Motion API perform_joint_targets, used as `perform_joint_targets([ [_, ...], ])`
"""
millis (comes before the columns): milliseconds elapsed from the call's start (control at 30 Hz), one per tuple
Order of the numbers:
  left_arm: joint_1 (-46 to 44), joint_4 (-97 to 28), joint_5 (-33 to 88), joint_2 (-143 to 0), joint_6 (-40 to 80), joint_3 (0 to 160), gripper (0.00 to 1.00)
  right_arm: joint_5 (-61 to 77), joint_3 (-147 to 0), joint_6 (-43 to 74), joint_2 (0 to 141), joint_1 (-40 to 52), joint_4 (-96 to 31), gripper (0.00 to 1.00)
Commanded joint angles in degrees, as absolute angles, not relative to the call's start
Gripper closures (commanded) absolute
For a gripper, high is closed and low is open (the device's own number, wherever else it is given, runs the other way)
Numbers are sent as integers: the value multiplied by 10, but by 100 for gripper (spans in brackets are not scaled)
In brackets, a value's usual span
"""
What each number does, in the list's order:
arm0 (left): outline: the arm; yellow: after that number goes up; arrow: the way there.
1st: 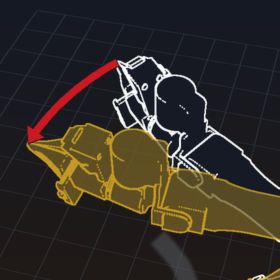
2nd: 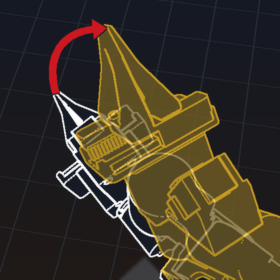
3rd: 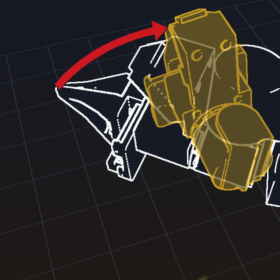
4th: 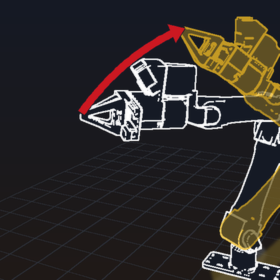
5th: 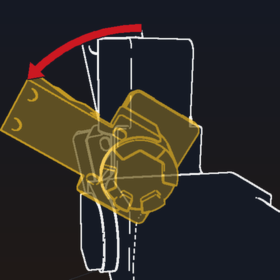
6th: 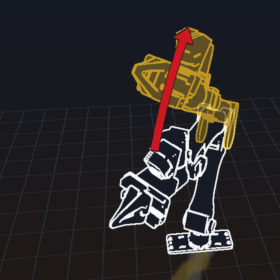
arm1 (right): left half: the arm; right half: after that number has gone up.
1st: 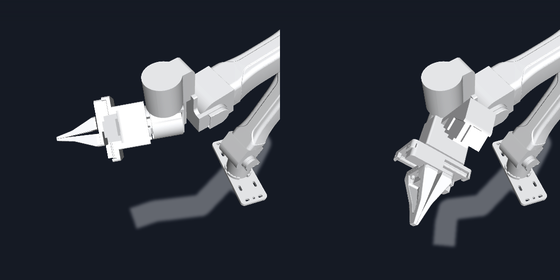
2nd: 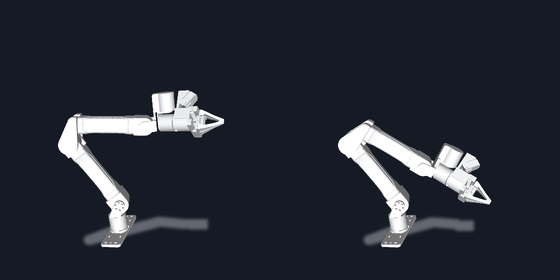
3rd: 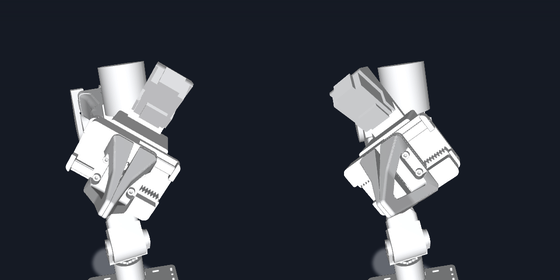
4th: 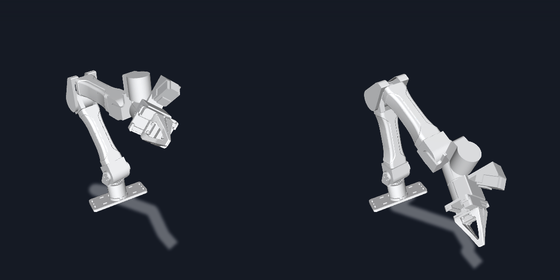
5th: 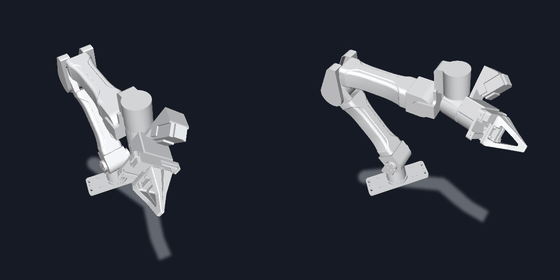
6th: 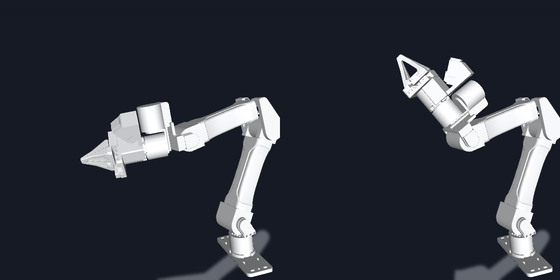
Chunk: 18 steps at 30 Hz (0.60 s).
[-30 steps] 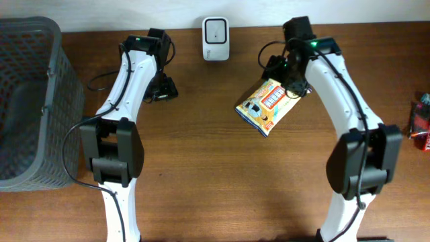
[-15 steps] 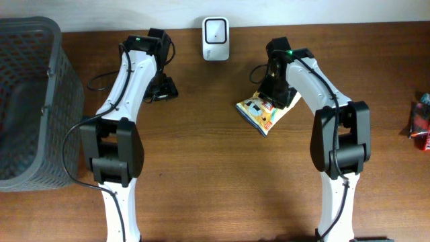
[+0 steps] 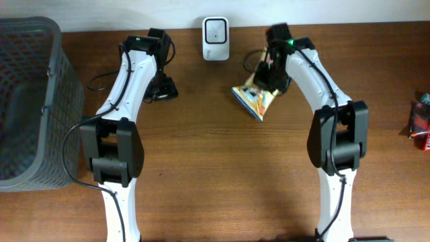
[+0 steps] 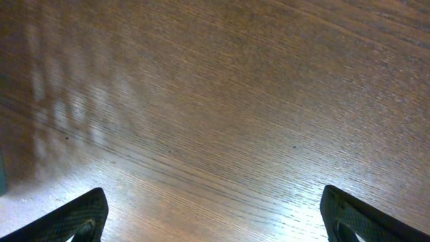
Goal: Scan the item barcode
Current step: 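Raise the bag to the white scanner with the right gripper, then hold the bag's barcode side in front of the scanner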
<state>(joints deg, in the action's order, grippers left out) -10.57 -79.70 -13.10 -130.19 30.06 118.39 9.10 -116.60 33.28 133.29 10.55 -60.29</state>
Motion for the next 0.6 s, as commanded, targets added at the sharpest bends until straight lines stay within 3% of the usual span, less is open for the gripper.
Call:
perform_joint_targets([
  [0,-104,-798,-133,-1303,308,1186,1,116,-1253,298,1325,109,-570,96],
  [200,-103,-798,-133,-1303,308,1186,1,119,-1251,289,1329,130,-449,96],
  [333,-103,-798,-133,-1303,308,1186,1,117,-1251,179,1338,170,-373,96],
  [567,-103,-798,-133,-1303,308,1186,1,-63,-1250,85,1346,221,-356,96],
])
